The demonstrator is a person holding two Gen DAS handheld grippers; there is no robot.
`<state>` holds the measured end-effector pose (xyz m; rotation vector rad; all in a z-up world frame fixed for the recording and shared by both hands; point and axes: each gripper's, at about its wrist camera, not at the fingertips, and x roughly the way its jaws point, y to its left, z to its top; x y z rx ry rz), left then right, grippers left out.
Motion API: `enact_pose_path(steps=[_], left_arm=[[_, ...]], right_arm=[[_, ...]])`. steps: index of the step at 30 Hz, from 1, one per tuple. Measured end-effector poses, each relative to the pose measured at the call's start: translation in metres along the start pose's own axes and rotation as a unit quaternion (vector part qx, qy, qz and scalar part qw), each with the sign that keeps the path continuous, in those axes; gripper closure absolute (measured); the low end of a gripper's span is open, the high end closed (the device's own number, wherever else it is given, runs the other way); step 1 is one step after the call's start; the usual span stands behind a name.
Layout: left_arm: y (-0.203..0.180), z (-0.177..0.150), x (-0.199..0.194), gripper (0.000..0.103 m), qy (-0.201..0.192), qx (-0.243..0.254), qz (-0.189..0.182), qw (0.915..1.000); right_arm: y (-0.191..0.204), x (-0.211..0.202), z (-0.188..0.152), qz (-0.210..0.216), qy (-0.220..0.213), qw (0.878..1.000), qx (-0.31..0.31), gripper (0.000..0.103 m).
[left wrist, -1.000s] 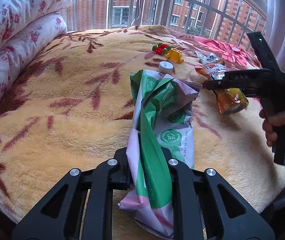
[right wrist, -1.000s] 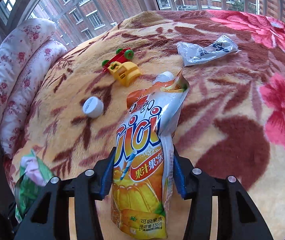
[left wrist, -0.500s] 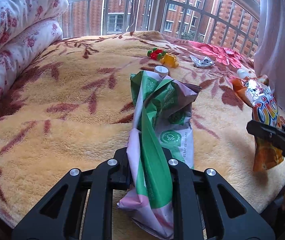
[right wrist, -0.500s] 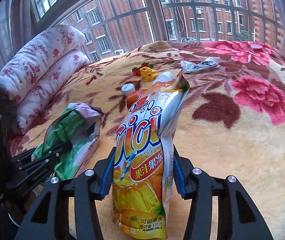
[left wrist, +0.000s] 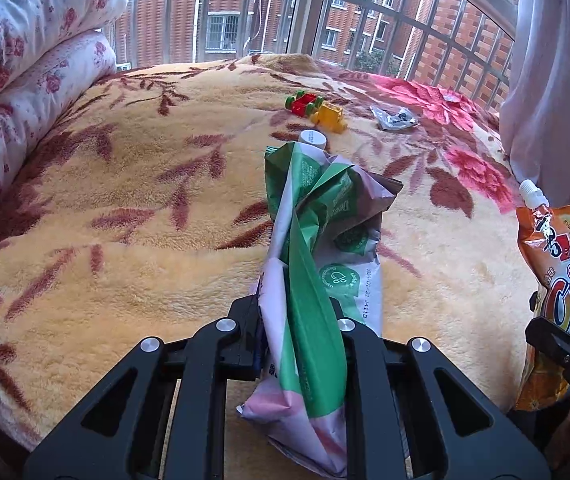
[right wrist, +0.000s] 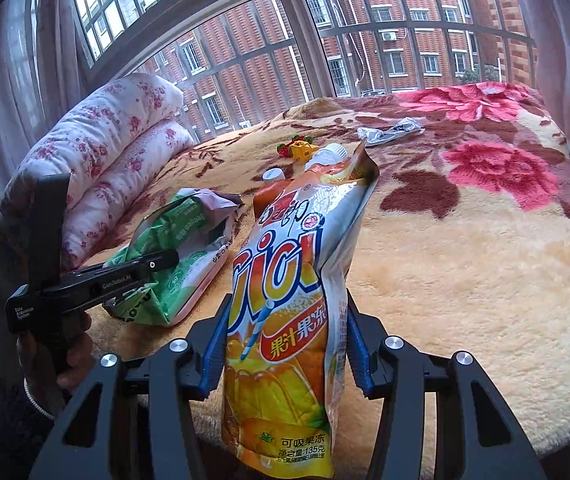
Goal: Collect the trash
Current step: 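Carry green bag and juice pouch down to orange bin and open both tools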
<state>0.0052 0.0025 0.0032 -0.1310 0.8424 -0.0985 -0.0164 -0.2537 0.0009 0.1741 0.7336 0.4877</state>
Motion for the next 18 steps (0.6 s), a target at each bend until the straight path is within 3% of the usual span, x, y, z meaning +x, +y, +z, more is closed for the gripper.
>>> enact_pose_path(steps=[5, 11, 18], left_arm=[[-0.022, -0.020, -0.043, 0.089, -0.025, 0.060, -0.010, 0.9978], [-0.048, -0.063, -0.099, 0.089, -0.055, 0.138, -0.008, 0.9889], [-0.057, -0.114, -0.123, 0.089, -0.038, 0.180, -0.016, 0.9829]], right_arm=[[0.004, -0.030, -0.015, 0.012, -0.013, 1.000, -0.003, 0.053], [0.017, -0.064, -0.040, 0.020, -0.014, 0.999, -0.039, 0.053], [0.029, -0.088, -0.074, 0.032, 0.007, 0.996, -0.084, 0.052]])
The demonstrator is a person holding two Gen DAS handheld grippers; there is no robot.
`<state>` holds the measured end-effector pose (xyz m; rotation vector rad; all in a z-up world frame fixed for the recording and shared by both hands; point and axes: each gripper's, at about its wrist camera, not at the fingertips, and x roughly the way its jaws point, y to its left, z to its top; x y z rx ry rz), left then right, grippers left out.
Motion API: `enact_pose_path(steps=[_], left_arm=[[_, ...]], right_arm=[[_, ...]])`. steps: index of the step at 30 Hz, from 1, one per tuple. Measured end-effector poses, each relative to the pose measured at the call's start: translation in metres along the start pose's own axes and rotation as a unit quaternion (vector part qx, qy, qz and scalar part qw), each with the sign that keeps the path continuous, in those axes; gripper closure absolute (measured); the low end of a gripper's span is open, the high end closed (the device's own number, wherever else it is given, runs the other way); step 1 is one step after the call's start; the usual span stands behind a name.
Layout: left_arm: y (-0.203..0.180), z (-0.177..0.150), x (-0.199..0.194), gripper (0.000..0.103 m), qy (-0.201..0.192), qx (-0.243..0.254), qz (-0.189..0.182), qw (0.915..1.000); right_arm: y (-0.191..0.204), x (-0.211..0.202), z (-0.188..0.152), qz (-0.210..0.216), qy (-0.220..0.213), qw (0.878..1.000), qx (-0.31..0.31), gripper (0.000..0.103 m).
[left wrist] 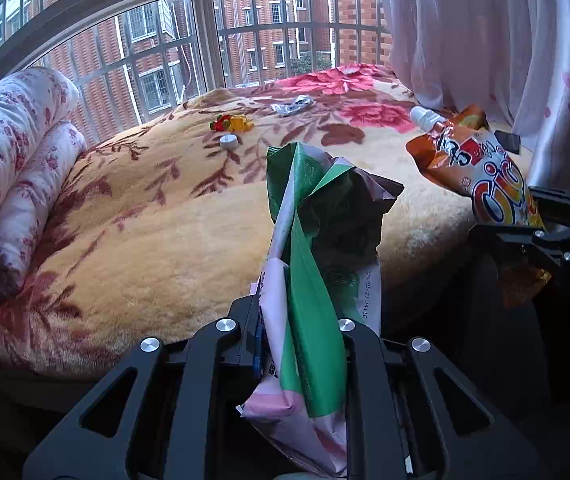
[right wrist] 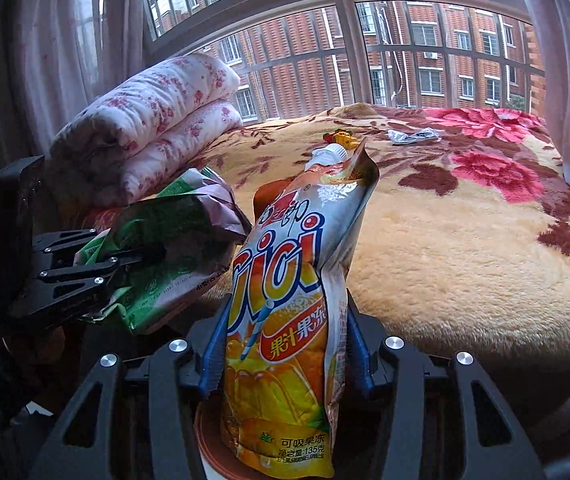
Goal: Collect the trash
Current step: 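Carry green bag and juice pouch down to orange bin and open both tools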
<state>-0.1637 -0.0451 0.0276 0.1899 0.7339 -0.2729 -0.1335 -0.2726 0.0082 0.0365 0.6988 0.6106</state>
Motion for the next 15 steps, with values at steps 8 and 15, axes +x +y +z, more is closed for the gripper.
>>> enact_pose_path(steps=[8, 15], left_arm=[[-0.005, -0.049, -0.002, 0.089, 0.058, 0.023, -0.009, 0.9980], [-0.009, -0.091, 0.016, 0.089, 0.130, 0.039, -0.028, 0.9904]], right_arm=[[0.012, -0.011, -0.036, 0.011, 0.042, 0.999, -0.012, 0.052], [0.034, 0.001, -0.072, 0.014, 0.109, 0.992, -0.069, 0.052]])
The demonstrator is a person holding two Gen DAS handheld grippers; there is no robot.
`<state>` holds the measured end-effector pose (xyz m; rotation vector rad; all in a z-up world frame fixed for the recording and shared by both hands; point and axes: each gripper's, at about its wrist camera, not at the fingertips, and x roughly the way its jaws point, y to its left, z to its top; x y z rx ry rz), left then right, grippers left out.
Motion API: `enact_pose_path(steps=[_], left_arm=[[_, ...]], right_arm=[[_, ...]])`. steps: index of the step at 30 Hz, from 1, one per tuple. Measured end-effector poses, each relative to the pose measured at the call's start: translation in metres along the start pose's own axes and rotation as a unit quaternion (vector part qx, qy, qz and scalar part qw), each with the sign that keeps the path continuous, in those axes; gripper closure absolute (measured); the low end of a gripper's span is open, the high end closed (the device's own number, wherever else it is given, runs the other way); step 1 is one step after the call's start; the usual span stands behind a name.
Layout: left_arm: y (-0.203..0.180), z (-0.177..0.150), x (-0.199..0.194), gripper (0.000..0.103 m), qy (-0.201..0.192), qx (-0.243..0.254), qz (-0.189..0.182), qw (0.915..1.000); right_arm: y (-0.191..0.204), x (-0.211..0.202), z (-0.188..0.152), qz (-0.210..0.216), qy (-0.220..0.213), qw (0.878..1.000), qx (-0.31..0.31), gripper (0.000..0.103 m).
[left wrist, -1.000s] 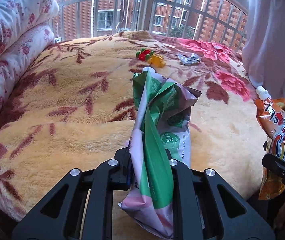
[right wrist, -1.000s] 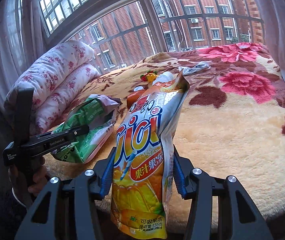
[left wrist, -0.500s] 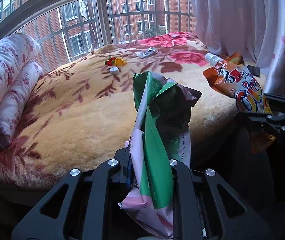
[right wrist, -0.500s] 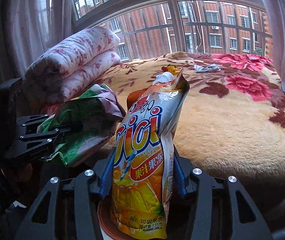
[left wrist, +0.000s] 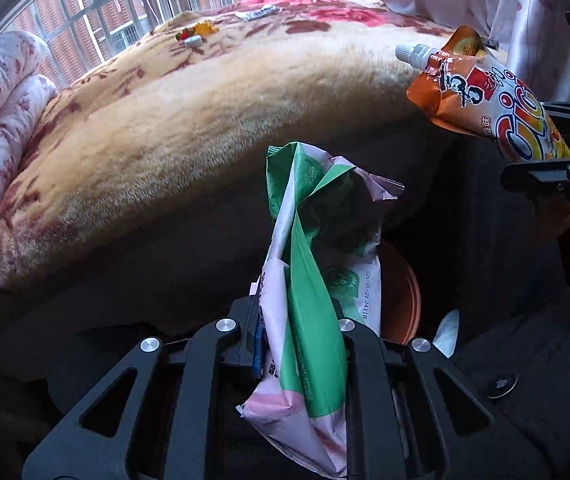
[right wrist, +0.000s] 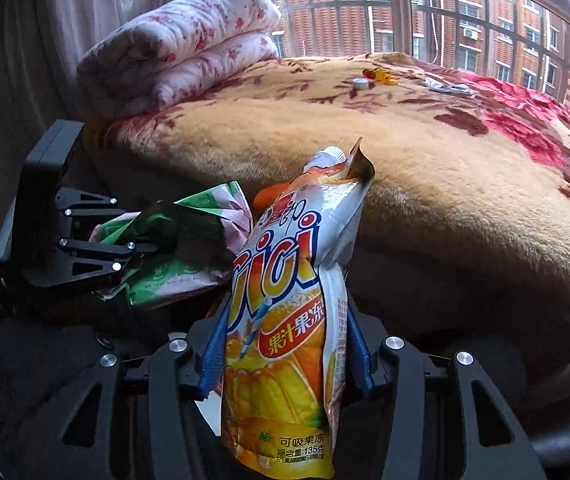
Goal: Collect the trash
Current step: 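Carry green bag and juice pouch down to orange bin and open both tools, then move both tools back over bed toward white bottle cap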
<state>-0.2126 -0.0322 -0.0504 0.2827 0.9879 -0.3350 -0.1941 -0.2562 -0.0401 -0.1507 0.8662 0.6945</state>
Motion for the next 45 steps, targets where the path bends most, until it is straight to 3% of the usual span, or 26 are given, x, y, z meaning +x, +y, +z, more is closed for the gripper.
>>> enact_pose_path(steps=[7, 14, 22, 29, 30, 31, 32, 33, 45], left_arm=[[0.001, -0.013, 0.047, 0.089, 0.059, -0.013, -0.009, 0.9981], [0.011, -0.020, 0.097, 0.089, 0.137, -0.032, -0.015, 0.9900], [0.019, -0.018, 0.130, 0.089, 0.175, -0.039, -0.019, 0.9837], [0.022, -0.018, 0.143, 0.088, 0.194, -0.035, -0.026, 0.9800], [0.022, -0.018, 0.145, 0.084, 0.198, -0.034, -0.022, 0.9793], [0.024, -0.017, 0.149, 0.069, 0.204, -0.034, -0.022, 0.9781], [0.025, -0.017, 0.151, 0.049, 0.208, -0.036, -0.020, 0.9773], [0.025, -0.016, 0.152, 0.041, 0.207, -0.038, -0.019, 0.9774], [0.022, -0.006, 0.128, 0.037, 0.173, -0.032, -0.012, 0.9842]], right_arm=[[0.006, 0.037, -0.012, 0.008, 0.059, 0.998, -0.018, 0.052], [-0.008, 0.084, -0.018, 0.024, 0.119, 0.993, 0.004, 0.053], [-0.019, 0.129, -0.020, 0.042, 0.173, 0.984, 0.017, 0.053], [-0.018, 0.147, -0.019, 0.042, 0.195, 0.980, 0.012, 0.051], [-0.017, 0.150, -0.018, 0.040, 0.199, 0.979, 0.011, 0.040], [-0.016, 0.153, -0.018, 0.034, 0.204, 0.978, 0.008, 0.022], [-0.015, 0.154, -0.018, 0.025, 0.204, 0.979, 0.005, 0.019], [-0.017, 0.158, -0.015, 0.019, 0.202, 0.979, 0.002, 0.019], [-0.024, 0.131, -0.013, 0.007, 0.176, 0.984, 0.018, 0.018]])
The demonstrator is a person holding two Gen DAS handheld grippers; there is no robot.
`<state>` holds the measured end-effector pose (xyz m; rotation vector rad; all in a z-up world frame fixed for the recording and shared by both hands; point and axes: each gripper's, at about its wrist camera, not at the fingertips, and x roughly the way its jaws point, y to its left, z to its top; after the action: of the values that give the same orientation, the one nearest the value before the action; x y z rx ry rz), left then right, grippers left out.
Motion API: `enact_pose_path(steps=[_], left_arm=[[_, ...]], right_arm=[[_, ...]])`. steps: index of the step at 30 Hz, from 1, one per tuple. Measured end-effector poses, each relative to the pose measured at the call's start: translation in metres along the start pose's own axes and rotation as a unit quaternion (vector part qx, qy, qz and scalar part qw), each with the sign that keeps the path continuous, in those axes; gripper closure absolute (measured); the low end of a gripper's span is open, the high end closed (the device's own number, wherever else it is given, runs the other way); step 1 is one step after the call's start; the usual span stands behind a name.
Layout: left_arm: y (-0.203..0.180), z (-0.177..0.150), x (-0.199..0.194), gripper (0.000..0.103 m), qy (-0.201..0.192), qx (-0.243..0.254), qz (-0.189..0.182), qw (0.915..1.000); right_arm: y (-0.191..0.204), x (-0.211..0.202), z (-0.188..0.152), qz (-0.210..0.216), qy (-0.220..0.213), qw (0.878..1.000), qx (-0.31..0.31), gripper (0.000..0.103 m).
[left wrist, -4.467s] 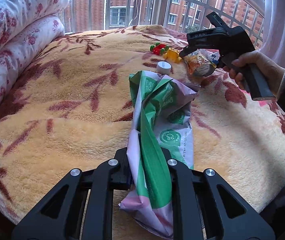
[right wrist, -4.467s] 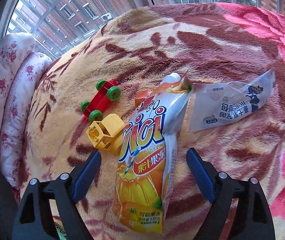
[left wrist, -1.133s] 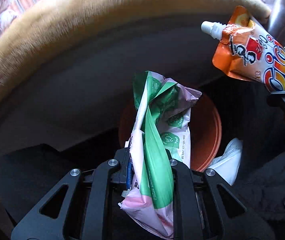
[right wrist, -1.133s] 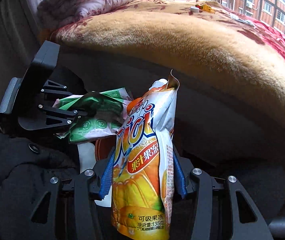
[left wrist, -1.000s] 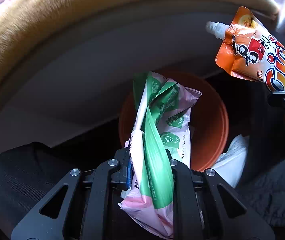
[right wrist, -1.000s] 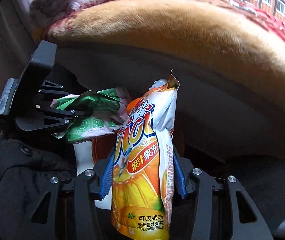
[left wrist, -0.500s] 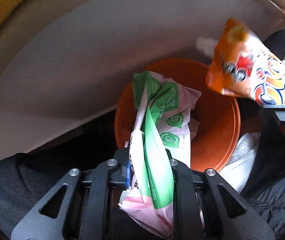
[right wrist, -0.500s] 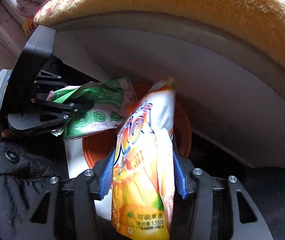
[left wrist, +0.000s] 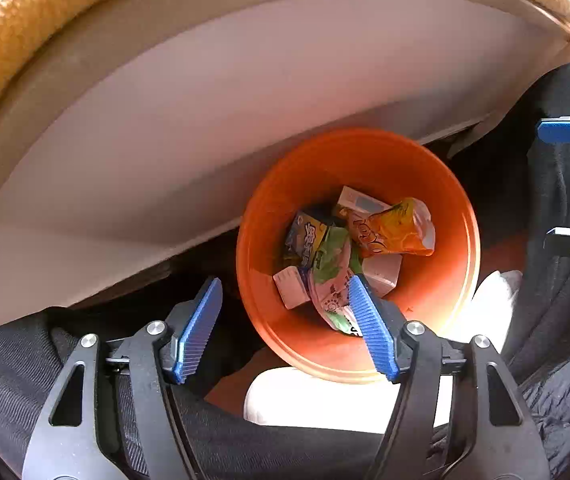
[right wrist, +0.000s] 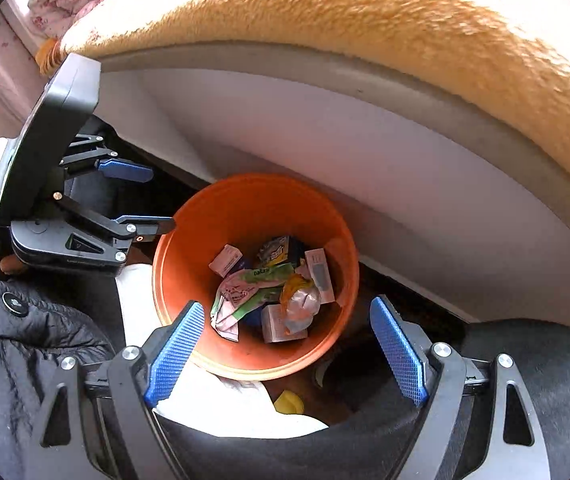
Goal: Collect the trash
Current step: 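Move both tools back over bed toward white bottle cap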
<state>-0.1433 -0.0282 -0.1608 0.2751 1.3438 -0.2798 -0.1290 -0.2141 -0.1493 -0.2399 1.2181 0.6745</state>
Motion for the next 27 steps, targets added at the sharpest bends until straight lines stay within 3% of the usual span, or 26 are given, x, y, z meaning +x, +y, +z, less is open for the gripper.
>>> enact_pose_path(steps=[10, 15, 19, 27], left_arm=[[-0.001, -0.011, -0.026, 0.036, -0.037, -0.010, -0.006, 0.9992], [0.001, -0.018, -0.055, 0.036, -0.082, -0.014, -0.010, 0.9965], [0.002, -0.020, -0.090, 0.022, -0.141, -0.014, 0.005, 0.9899], [0.014, 0.011, -0.145, 0.014, -0.220, -0.037, 0.015, 0.9748]], right_arm=[[0.003, -0.033, -0.010, -0.015, -0.046, 0.999, 0.019, 0.006], [0.005, -0.056, -0.009, -0.018, -0.076, 0.997, 0.023, 0.006], [0.007, -0.080, -0.002, -0.025, -0.104, 0.994, 0.015, 0.006], [-0.003, -0.117, 0.025, -0.049, -0.172, 0.984, 0.010, 0.005]])
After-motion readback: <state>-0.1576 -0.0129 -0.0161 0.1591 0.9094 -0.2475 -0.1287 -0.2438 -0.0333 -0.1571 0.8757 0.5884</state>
